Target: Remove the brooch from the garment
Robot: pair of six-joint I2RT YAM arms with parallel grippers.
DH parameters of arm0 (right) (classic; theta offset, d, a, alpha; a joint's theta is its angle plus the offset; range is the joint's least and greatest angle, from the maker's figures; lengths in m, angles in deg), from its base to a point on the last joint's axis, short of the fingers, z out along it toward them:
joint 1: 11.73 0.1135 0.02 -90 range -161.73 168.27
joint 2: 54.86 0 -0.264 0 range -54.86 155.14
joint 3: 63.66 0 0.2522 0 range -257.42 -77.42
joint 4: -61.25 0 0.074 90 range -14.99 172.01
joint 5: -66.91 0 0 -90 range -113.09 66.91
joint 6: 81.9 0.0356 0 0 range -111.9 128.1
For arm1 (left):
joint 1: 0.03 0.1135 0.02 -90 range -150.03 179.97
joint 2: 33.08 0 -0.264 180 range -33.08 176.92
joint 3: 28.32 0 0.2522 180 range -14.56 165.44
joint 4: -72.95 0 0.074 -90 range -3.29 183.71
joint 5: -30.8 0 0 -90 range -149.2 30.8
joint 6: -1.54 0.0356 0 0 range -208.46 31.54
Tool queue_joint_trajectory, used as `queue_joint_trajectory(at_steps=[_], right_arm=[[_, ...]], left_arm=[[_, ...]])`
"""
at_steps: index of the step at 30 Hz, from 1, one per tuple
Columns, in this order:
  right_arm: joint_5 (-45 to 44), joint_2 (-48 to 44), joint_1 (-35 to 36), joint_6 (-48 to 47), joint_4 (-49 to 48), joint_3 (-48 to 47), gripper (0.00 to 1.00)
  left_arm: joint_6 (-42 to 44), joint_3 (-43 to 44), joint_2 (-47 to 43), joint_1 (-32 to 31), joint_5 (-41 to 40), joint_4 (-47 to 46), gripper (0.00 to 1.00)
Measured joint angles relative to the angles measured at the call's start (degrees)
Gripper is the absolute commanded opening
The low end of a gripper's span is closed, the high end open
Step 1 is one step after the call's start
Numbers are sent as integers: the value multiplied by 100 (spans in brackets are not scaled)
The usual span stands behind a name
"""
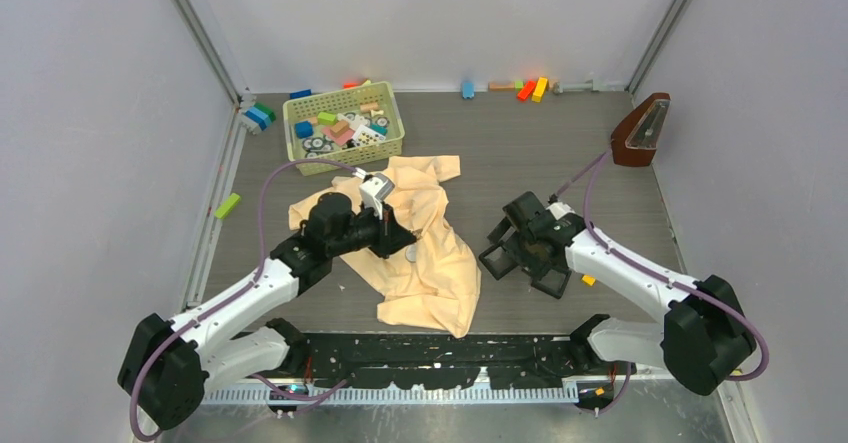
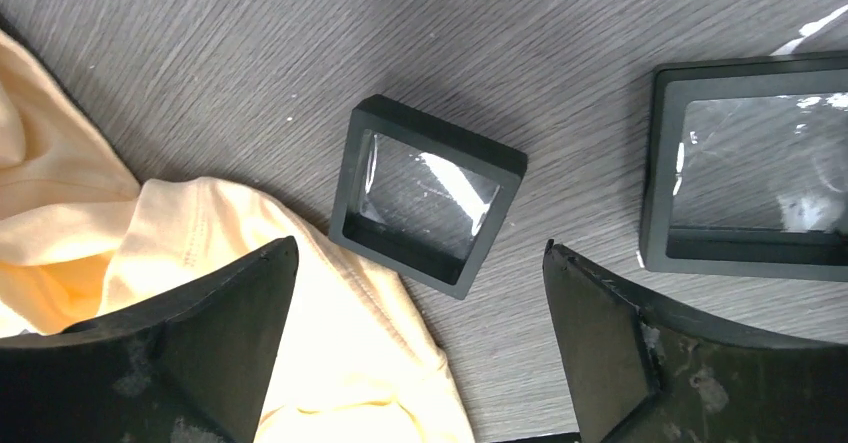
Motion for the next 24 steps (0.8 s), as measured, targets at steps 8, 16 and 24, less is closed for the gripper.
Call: queue_joint_trajectory(at_steps=[8,16,24], right_arm=[[-151,623,0,129,555,-568,100],[-166,1351,17,282,601,-857,100],[-120,1770,50,345,533,-885,94]], left_arm=[[0,0,17,0,-7,-2,0],[-2,238,723,0,-319,286,0],[0,483,1316,0,-382,682,0]])
